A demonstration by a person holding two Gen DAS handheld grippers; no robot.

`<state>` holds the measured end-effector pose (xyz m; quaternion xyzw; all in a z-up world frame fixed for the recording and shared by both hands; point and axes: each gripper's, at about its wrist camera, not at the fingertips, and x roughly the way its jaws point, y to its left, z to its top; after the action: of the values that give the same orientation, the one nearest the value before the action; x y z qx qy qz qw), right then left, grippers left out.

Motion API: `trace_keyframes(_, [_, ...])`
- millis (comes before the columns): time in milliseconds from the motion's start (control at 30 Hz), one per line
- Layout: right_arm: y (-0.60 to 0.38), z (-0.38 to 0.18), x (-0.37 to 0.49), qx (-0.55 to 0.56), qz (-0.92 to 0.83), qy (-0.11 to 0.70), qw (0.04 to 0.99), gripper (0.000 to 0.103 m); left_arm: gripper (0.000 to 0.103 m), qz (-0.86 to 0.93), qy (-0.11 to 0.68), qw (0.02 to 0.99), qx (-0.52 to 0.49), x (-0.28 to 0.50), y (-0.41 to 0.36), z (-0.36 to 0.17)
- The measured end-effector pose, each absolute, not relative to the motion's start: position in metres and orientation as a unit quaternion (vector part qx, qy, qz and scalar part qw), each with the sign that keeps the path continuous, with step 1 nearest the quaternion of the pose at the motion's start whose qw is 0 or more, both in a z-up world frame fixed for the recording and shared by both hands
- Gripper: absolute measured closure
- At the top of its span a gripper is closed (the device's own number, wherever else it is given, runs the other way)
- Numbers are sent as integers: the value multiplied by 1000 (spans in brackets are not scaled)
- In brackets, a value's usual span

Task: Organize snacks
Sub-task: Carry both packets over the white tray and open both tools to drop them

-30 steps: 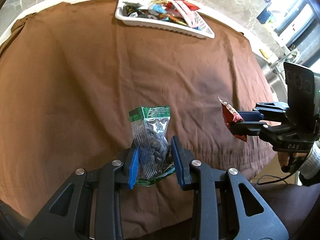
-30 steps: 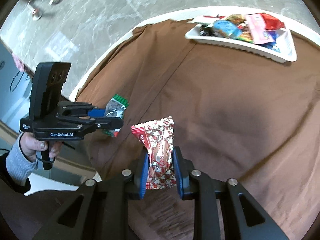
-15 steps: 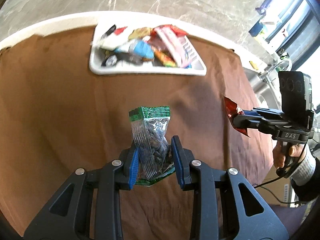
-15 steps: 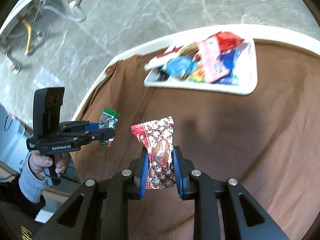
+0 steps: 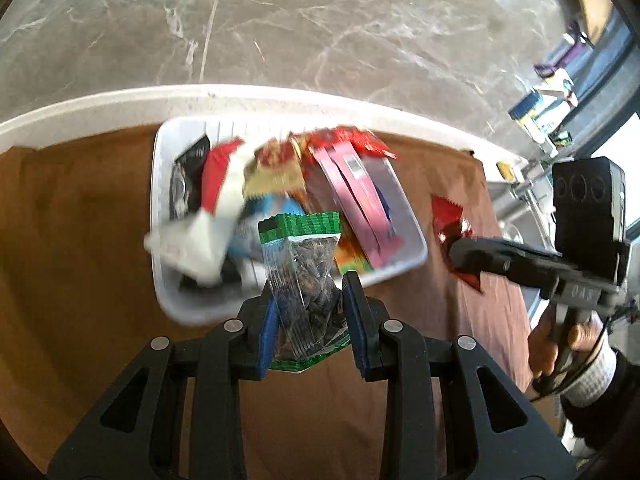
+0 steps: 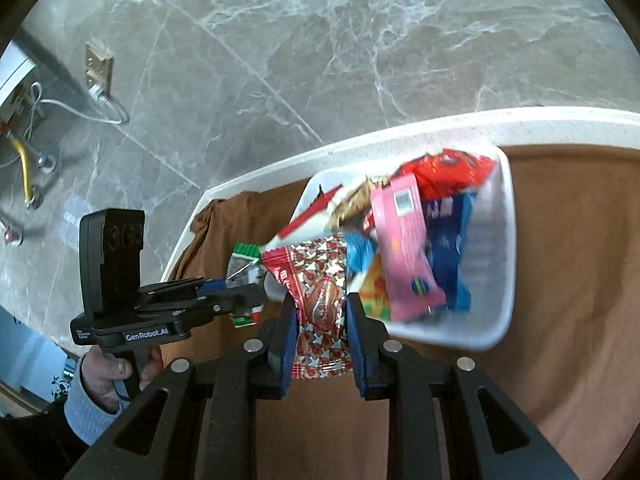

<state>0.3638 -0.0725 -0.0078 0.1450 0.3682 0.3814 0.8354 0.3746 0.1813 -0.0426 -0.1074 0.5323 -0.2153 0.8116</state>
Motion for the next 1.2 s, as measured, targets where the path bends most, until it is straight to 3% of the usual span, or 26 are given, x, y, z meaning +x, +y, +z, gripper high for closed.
trace_keyframes(400, [-42, -15, 420, 156, 362, 376, 839, 77, 74, -202, 540, 808, -124, 450, 179, -74])
trace_keyframes(467, [-37, -15, 424, 152, 358, 375, 842, 73, 73, -194, 542, 809, -119, 458, 177, -80])
trace_keyframes(533, [-32, -15, 426, 140, 352, 372, 847, 68, 55, -188, 542, 811, -115, 455, 174, -84])
trace_keyframes(600, [-30, -14, 427, 133, 346, 368, 853, 67, 52, -186, 536, 815, -117, 457, 174, -84])
trace_keyframes(700, [-30, -12, 423, 127, 341, 359, 859, 61, 38, -179, 526, 824, -115, 458, 171, -82])
trace_keyframes(1133, [-53, -3, 366, 105, 332, 320, 881, 48, 37, -154, 486, 856, -82, 418, 167, -46])
trace_keyframes(1200, [-58, -4, 351, 101, 330, 314, 884, 46, 33, -150, 480, 861, -78, 406, 166, -40])
